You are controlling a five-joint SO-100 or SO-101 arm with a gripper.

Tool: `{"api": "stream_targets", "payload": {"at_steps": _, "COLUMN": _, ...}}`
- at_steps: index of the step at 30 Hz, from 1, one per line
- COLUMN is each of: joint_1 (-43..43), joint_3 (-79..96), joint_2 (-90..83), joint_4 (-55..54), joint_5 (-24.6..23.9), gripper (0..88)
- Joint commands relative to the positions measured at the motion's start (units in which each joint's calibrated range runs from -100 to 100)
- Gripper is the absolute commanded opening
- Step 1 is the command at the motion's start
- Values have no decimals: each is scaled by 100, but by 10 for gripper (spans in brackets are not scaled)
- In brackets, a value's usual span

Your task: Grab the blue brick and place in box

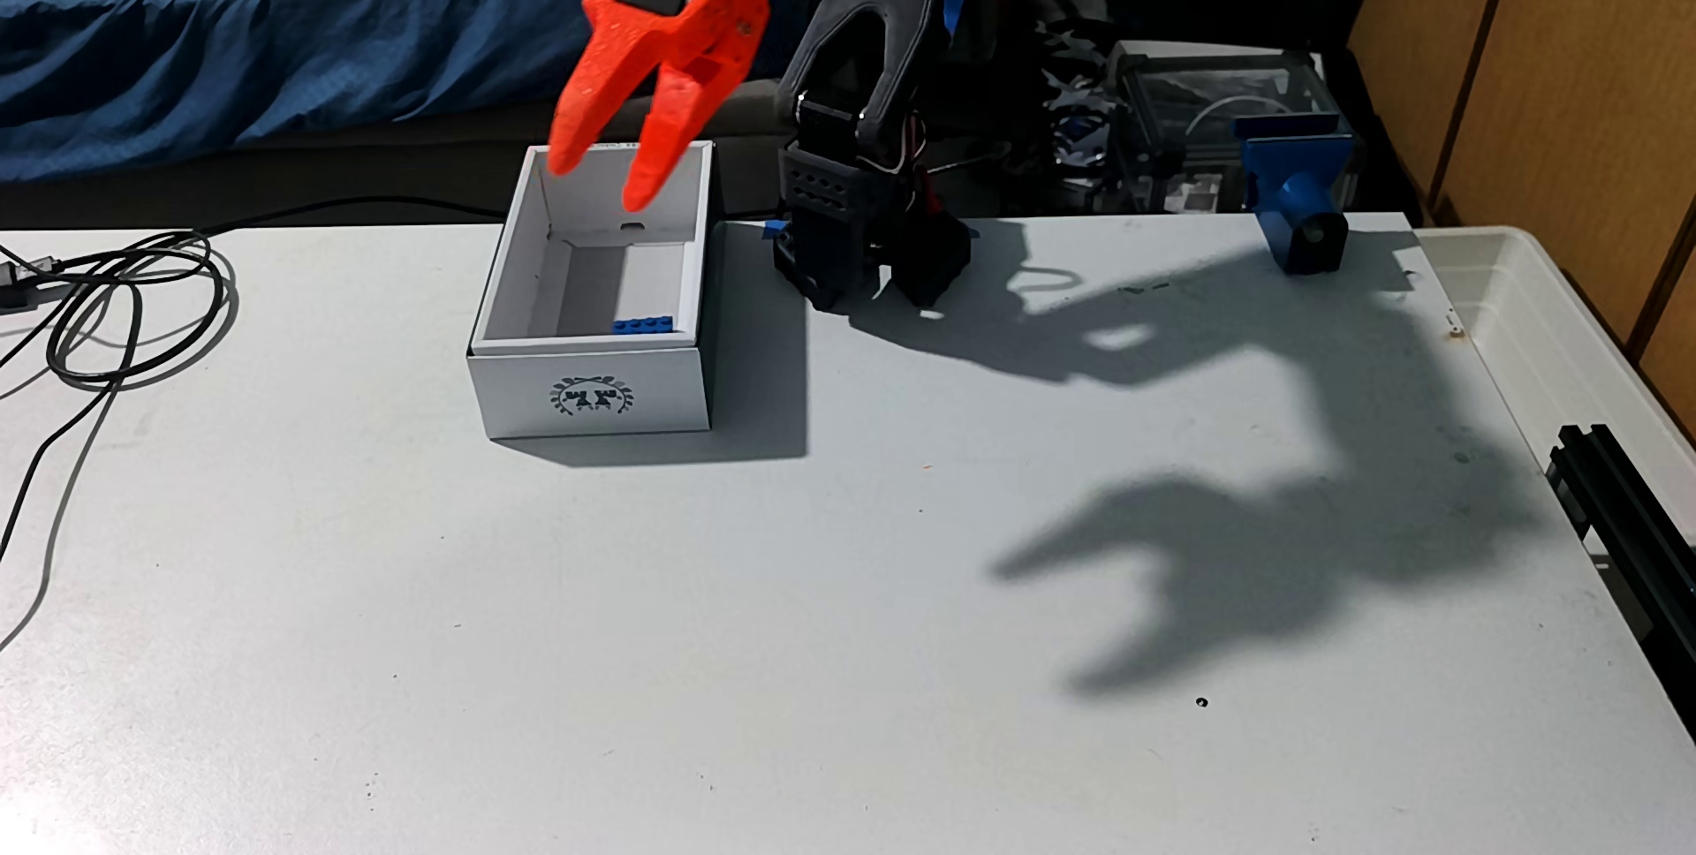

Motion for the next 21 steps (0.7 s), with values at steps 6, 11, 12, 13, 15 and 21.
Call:
{"api": "stream_targets", "payload": {"at_steps": 6, "joint_1": -1092, "joint_3": 440, "joint_2": -941, "joint_4": -751, "joint_5": -471, "gripper": 78}}
{"api": "stream_targets", "payload": {"at_steps": 11, "joint_1": -1620, "joint_3": 1558, "joint_2": -2133, "joint_4": -1156, "joint_5": -560, "gripper": 10}}
{"api": "stream_targets", "payload": {"at_steps": 12, "joint_1": -1716, "joint_3": 1842, "joint_2": -2438, "joint_4": -1233, "joint_5": -560, "gripper": 9}}
{"api": "stream_targets", "payload": {"at_steps": 13, "joint_1": -1806, "joint_3": 2117, "joint_2": -2785, "joint_4": -1311, "joint_5": -560, "gripper": 9}}
{"api": "stream_targets", "payload": {"at_steps": 15, "joint_1": -1984, "joint_3": 2614, "joint_2": -3478, "joint_4": -1362, "joint_5": -560, "gripper": 9}}
{"api": "stream_targets", "payload": {"at_steps": 21, "joint_1": -2444, "joint_3": 3448, "joint_2": -4856, "joint_4": -1302, "joint_5": -550, "gripper": 9}}
